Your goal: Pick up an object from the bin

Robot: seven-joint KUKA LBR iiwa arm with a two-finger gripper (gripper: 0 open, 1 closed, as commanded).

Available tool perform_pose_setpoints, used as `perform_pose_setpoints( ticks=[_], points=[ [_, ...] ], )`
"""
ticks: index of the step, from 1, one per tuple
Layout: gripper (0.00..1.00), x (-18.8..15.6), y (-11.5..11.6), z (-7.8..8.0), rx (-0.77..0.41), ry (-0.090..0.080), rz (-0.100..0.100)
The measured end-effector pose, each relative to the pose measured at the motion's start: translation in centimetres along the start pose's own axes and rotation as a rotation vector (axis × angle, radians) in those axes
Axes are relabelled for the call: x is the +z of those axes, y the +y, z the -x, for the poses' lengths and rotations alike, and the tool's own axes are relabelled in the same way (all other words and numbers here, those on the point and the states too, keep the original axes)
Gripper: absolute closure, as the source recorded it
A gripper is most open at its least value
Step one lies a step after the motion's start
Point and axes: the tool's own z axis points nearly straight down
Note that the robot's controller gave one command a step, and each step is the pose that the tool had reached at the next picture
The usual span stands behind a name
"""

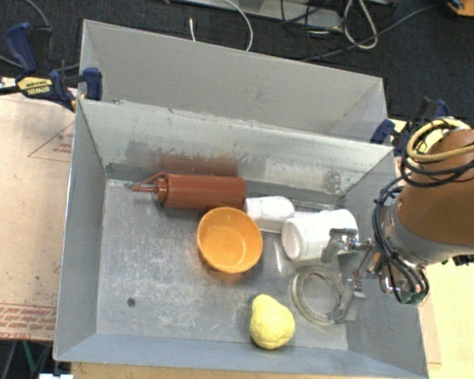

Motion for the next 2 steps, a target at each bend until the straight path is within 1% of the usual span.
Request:
perform_pose_setpoints(
  ticks=[1, 2],
  points=[
    [0.0, -0.4, 0.1, 0.2, -0.004, -0.008, -0.001],
    [0.0, 5.3, -1.1, 12.2, -0.193, -0.013, -0.002]
  ],
)
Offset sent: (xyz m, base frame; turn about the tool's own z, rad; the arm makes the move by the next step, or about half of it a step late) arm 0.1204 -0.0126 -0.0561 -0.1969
